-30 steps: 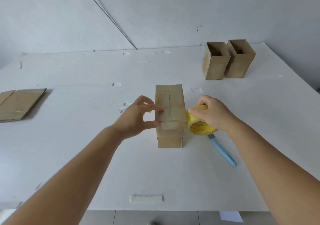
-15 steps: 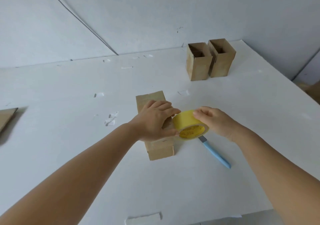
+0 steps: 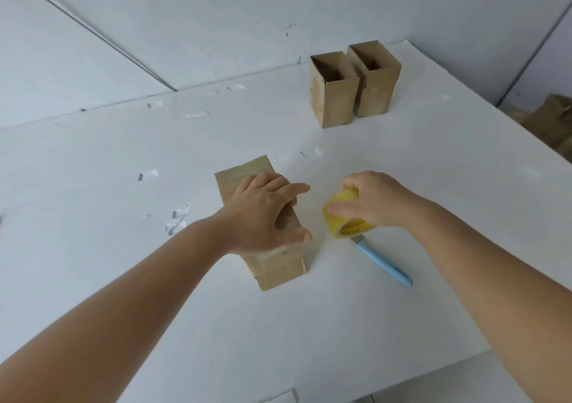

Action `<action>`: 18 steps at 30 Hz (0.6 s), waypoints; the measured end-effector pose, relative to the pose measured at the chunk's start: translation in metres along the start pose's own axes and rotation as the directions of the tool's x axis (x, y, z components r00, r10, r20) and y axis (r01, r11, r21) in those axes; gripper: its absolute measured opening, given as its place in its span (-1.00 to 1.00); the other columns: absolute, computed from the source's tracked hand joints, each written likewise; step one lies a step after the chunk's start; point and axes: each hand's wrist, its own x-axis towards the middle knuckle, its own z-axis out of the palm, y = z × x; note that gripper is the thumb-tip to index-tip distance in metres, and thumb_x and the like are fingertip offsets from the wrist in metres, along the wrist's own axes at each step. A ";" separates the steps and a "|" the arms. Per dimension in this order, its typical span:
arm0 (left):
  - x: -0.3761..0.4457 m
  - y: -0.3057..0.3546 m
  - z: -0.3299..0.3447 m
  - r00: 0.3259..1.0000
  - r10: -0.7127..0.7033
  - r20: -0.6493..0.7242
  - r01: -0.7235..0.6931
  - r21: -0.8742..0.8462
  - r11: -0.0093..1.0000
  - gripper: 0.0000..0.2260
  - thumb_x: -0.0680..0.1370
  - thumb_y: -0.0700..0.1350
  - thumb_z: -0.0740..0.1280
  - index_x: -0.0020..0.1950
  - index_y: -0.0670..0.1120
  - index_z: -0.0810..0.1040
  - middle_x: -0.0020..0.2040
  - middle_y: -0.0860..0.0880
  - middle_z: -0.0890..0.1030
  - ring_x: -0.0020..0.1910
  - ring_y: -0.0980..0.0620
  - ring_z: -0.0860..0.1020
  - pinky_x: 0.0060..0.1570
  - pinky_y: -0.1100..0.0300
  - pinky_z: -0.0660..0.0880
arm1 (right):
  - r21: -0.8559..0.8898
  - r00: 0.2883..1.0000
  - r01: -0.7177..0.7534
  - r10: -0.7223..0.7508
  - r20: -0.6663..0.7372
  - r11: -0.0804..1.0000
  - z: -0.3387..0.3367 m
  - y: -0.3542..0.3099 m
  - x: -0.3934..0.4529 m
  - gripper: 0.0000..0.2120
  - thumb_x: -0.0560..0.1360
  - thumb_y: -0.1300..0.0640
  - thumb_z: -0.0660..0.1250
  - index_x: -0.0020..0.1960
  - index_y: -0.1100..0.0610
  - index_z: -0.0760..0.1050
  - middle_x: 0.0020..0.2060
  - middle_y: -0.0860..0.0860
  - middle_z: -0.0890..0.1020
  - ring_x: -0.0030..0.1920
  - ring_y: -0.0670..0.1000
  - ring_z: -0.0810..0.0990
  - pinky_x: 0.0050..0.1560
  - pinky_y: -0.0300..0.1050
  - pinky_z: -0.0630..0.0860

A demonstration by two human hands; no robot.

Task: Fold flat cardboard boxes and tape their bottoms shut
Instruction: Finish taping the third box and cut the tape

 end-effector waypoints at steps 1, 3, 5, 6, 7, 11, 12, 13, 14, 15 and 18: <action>0.005 0.002 -0.006 0.999 -0.020 0.050 0.021 -0.022 1.000 -0.34 0.45 0.43 0.09 0.46 0.13 0.28 0.07 0.19 0.47 0.28 0.10 0.28 0.30 0.23 0.06 | -0.018 1.000 0.011 -0.011 -0.002 1.000 -0.002 -0.001 0.000 -0.65 0.33 -0.30 0.37 -0.18 -0.03 0.43 -0.23 -0.08 0.47 -0.21 -0.05 0.45 -0.33 -0.16 0.29; 0.024 0.006 -0.016 0.987 -0.059 0.149 0.065 -0.036 0.997 -0.43 0.50 0.36 0.05 0.44 0.16 0.29 0.00 0.17 0.49 0.18 0.07 0.38 0.20 0.23 0.16 | -0.076 0.998 0.052 -0.053 -0.015 0.996 -0.005 -0.003 -0.001 -0.66 0.35 -0.31 0.33 -0.14 -0.05 0.44 -0.23 -0.11 0.46 -0.15 -0.02 0.44 -0.25 -0.15 0.28; 0.045 0.014 -0.021 0.965 -0.072 0.253 0.076 -0.004 0.997 -0.55 0.57 0.24 0.13 0.44 0.18 0.28 0.05 0.13 0.52 0.13 0.05 0.42 0.16 0.19 0.26 | -0.121 0.995 0.098 -0.101 -0.019 0.988 -0.007 -0.005 -0.002 -0.72 0.43 -0.29 0.26 -0.16 -0.09 0.41 -0.24 -0.11 0.46 -0.11 0.00 0.42 -0.09 -0.09 0.29; 0.055 0.020 -0.022 0.947 -0.078 0.311 0.079 0.009 0.997 -0.57 0.58 0.21 0.16 0.43 0.18 0.29 0.08 0.11 0.53 0.12 0.06 0.43 0.16 0.17 0.31 | -0.147 0.992 0.119 -0.124 -0.027 0.982 -0.007 -0.005 -0.002 -0.75 0.47 -0.26 0.21 -0.16 -0.09 0.40 -0.22 -0.08 0.49 -0.08 0.02 0.43 0.00 -0.05 0.30; 0.063 0.024 -0.022 0.926 -0.087 0.368 0.089 0.013 0.996 -0.59 0.58 0.19 0.18 0.41 0.17 0.32 0.08 0.11 0.53 0.10 0.07 0.44 0.15 0.14 0.36 | -0.180 0.988 0.141 -0.150 -0.039 0.973 -0.008 -0.005 -0.002 -0.76 0.51 -0.23 0.17 -0.16 -0.08 0.40 -0.19 -0.05 0.52 -0.05 0.04 0.44 0.07 -0.01 0.31; 0.082 0.029 -0.015 0.880 -0.079 0.469 0.163 -0.142 0.976 -0.90 0.54 0.07 0.29 0.02 0.14 0.54 -0.16 0.13 0.66 -0.18 0.18 0.61 -0.05 0.19 0.48 | -0.270 0.956 0.216 -0.259 -0.135 0.938 -0.010 -0.002 -0.002 -0.78 0.53 -0.15 0.14 -0.14 -0.04 0.41 -0.17 -0.06 0.54 -0.09 0.01 0.43 0.01 -0.06 0.23; 0.083 0.029 -0.015 0.885 -0.069 0.460 0.182 -0.207 0.961 -0.97 0.52 0.04 0.33 -0.06 0.16 0.55 -0.20 0.12 0.68 -0.23 0.21 0.62 -0.04 0.19 0.50 | -0.265 0.947 0.228 -0.276 -0.163 0.937 -0.011 -0.001 -0.003 -0.80 0.51 -0.14 0.15 -0.13 -0.03 0.40 -0.19 -0.09 0.53 -0.10 -0.01 0.41 0.00 -0.08 0.21; 0.083 0.028 -0.014 0.895 -0.070 0.440 0.202 -0.259 0.945 -0.95 0.49 0.01 0.36 -0.09 0.18 0.56 -0.23 0.13 0.68 -0.27 0.25 0.62 -0.03 0.19 0.50 | -0.249 0.939 0.237 -0.287 -0.189 0.939 -0.011 0.000 -0.004 -0.82 0.50 -0.13 0.18 -0.14 -0.04 0.40 -0.21 -0.13 0.51 -0.12 -0.03 0.40 0.02 -0.08 0.21; 0.083 0.027 -0.013 0.903 -0.081 0.422 0.221 -0.294 0.930 -0.91 0.47 0.00 0.39 -0.08 0.19 0.58 -0.27 0.15 0.67 -0.30 0.29 0.60 -0.05 0.20 0.48 | -0.219 0.931 0.248 -0.295 -0.215 0.944 -0.012 0.001 -0.006 -0.84 0.49 -0.12 0.21 -0.14 -0.04 0.38 -0.22 -0.15 0.49 -0.13 -0.04 0.39 0.05 -0.07 0.24; 0.083 0.026 -0.012 0.907 -0.096 0.410 0.239 -0.313 0.919 -0.88 0.45 -0.01 0.40 -0.06 0.19 0.59 -0.32 0.16 0.66 -0.32 0.31 0.58 -0.08 0.22 0.46 | -0.181 0.923 0.259 -0.298 -0.243 0.949 -0.012 0.002 -0.007 -0.85 0.47 -0.11 0.23 -0.13 -0.04 0.38 -0.22 -0.17 0.48 -0.13 -0.04 0.39 0.08 -0.07 0.27; 0.080 0.025 -0.012 0.914 -0.115 0.390 0.267 -0.361 0.894 -0.90 0.44 -0.02 0.42 -0.06 0.14 0.64 -0.35 0.17 0.65 -0.33 0.30 0.59 -0.21 0.28 0.41 | -0.082 0.913 0.248 -0.261 -0.313 0.965 -0.010 0.007 -0.014 -0.65 0.43 -0.19 0.27 0.12 -0.03 0.40 0.04 -0.12 0.49 0.08 -0.04 0.41 0.16 -0.12 0.25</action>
